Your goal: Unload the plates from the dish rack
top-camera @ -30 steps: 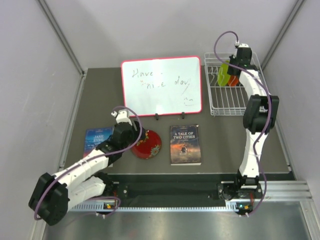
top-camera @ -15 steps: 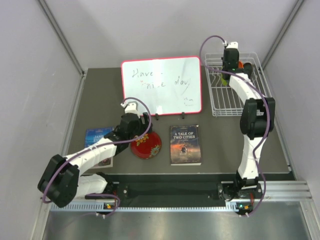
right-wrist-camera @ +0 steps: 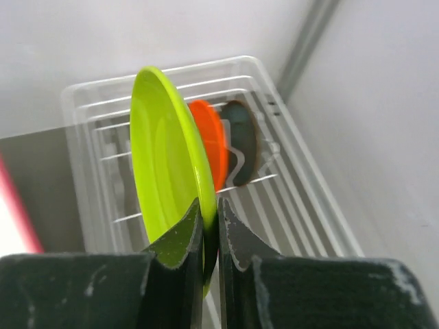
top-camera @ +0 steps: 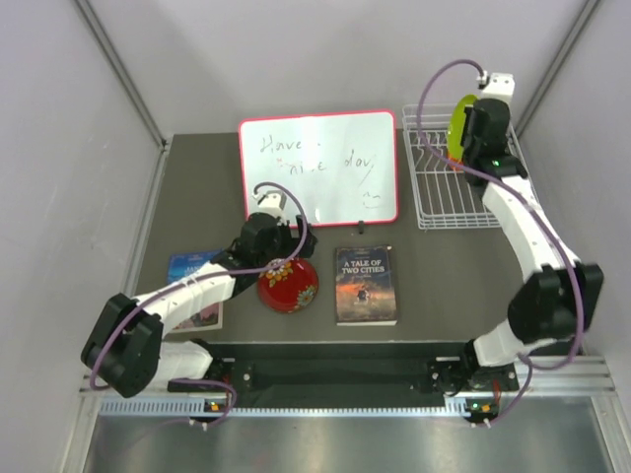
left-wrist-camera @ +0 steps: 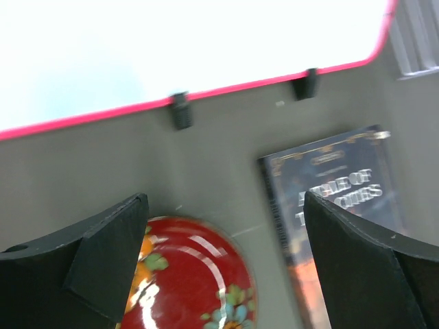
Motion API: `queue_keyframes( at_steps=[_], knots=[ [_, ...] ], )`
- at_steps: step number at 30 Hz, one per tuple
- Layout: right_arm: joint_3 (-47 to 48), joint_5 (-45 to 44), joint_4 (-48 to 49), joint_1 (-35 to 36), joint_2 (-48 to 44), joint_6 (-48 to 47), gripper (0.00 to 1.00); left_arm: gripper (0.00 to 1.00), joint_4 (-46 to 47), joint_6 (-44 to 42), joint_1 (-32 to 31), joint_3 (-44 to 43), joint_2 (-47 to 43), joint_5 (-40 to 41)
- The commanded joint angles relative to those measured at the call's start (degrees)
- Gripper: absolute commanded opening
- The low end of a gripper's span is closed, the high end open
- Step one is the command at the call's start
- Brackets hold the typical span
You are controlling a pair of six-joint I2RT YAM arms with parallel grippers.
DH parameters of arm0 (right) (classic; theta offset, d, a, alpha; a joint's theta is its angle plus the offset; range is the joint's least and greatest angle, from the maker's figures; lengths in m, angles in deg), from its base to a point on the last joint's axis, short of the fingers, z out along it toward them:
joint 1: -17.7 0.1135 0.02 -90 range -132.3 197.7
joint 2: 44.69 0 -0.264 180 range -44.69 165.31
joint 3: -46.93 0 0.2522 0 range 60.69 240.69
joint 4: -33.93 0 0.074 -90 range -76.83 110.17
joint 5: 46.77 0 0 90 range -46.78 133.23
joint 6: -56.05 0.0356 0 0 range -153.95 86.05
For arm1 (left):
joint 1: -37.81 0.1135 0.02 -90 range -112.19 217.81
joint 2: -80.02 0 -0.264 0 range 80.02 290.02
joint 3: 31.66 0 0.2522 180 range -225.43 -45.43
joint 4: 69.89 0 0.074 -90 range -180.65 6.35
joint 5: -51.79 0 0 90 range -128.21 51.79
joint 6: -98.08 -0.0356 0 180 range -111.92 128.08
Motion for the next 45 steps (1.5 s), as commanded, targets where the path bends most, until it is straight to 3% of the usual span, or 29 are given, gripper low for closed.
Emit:
queue_keyframes(
  at_steps=[1,2,5,8,14,19,28,32,33,34,35,38,39,40,44,45],
  knots=[
    [-9.2,19.8,-2.2,0.1,-11.6,12.1,0.0,0.99,10.1,-1.4,0.0,-3.4,2.1,-8.9],
    [-11.1,27.7,-1.7,-0.1,-14.8,14.2,0.0,0.99,11.8,-1.5,0.0,-3.5,2.7,-13.5],
    [-17.5,39.3,-0.9,0.0,-19.5,18.1,0.0,0.99,20.8,-2.9,0.0,-3.1,5.2,-19.2],
    [-23.3,46.5,0.2,0.5,-23.5,21.4,0.0,0.99,25.0,-1.3,0.0,-4.8,8.8,-22.9],
    [-32.2,51.8,3.1,2.4,-28.8,26.2,0.0,0.99,34.8,4.6,0.0,-6.3,14.3,-28.1],
    [-40.2,54.6,9.8,3.8,-31.4,31.3,0.0,0.99,37.8,8.6,0.0,-8.1,17.7,-30.5],
    [-46.5,58.4,19.5,6.4,-30.9,37.5,0.0,0.99,48.8,16.5,0.0,-7.1,22.3,-33.1],
    [-46.9,59.0,21.6,7.0,-29.7,38.6,0.0,0.52,51.6,18.4,-0.1,-5.2,23.0,-33.1],
    [-47.0,58.9,21.7,7.0,-29.6,38.6,0.0,0.18,51.3,18.7,0.0,-5.0,22.6,-32.4],
    [-46.8,58.9,21.6,7.0,-29.4,38.4,0.0,0.05,50.7,18.6,0.0,-4.9,22.4,-31.9],
    [-46.8,58.9,21.6,7.0,-29.2,38.2,0.0,0.0,49.7,18.5,0.0,-4.6,22.3,-31.8],
    [-46.2,59.4,21.3,7.0,-28.3,37.4,0.04,0.0,46.8,17.0,0.0,-4.3,21.3,-31.2],
    [-45.7,59.1,20.4,7.0,-28.2,36.9,0.14,0.0,46.0,16.4,-0.1,-4.0,20.2,-30.6],
    [-44.7,57.5,19.4,7.0,-28.1,36.4,0.33,0.0,44.7,15.8,0.0,-3.7,19.5,-28.9],
    [-38.4,46.7,8.1,6.2,-28.5,26.8,0.6,0.0,32.1,10.8,0.6,-3.2,13.4,-23.0],
    [-36.7,44.1,5.1,6.0,-28.5,24.8,0.63,0.0,27.9,10.3,0.9,-2.7,10.2,-22.3]
  ],
)
